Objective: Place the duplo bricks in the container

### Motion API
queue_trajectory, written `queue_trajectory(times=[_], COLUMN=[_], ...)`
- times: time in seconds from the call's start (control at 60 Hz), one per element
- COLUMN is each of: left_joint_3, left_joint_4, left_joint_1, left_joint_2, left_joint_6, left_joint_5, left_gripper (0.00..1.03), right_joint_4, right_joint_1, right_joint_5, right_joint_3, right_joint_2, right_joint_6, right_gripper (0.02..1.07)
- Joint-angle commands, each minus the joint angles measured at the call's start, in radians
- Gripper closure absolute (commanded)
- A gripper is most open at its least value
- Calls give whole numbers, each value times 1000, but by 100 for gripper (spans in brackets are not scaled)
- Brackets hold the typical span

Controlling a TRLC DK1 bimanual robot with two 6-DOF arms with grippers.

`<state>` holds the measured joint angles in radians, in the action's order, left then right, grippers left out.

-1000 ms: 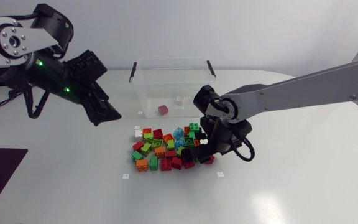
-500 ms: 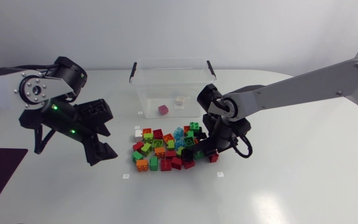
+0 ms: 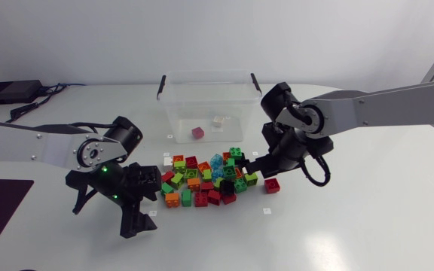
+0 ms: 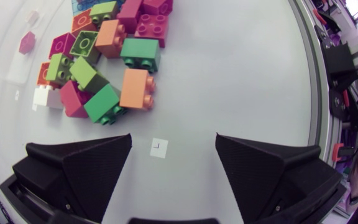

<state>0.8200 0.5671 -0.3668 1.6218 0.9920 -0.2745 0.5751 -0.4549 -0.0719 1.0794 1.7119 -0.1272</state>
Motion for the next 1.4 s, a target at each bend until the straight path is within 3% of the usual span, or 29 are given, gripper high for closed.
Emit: queue_trajectory(times=[0.0, 0.317, 0.417, 0.45, 0.533, 0.683, 0.817, 0.933, 1.017, 1.05, 1.383], left_joint_3=[19, 94, 103, 105, 111, 126, 133, 131, 131, 131, 137], left_joint_4=[-1, -58, -85, -99, -116, -122, -121, -118, -98, -95, 57], left_joint_1=[8, 2, -3, -4, -4, -4, -14, -26, -27, -27, 6], left_joint_2=[41, 153, 173, 182, 194, 207, 211, 217, 216, 216, 194], left_joint_6=[68, 86, 83, 83, 83, 89, 91, 89, 91, 91, 143], left_joint_5=[-31, -65, -65, -65, -69, -84, -101, -107, -118, -118, -117], left_gripper=[10, 10, 10, 10, 10, 11, 20, 39, 62, 66, 76], right_joint_4=[2, 8, 0, -1, -11, -20, -34, -57, -67, -69, -103], right_joint_1=[5, 5, 4, 4, 13, 33, 35, 35, 33, 33, 13], right_joint_5=[6, 20, 18, 15, 6, 6, 6, 4, 3, 3, -32], right_joint_3=[-32, -58, -73, -75, -75, -78, -95, -110, -108, -107, -85], right_joint_2=[-44, -101, -67, -54, -35, -29, -17, 3, 20, 23, 86], right_joint_6=[6, 24, 43, 49, 60, 75, 86, 86, 86, 86, 87], right_gripper=[65, 64, 38, 21, 11, 11, 11, 11, 11, 11, 11])
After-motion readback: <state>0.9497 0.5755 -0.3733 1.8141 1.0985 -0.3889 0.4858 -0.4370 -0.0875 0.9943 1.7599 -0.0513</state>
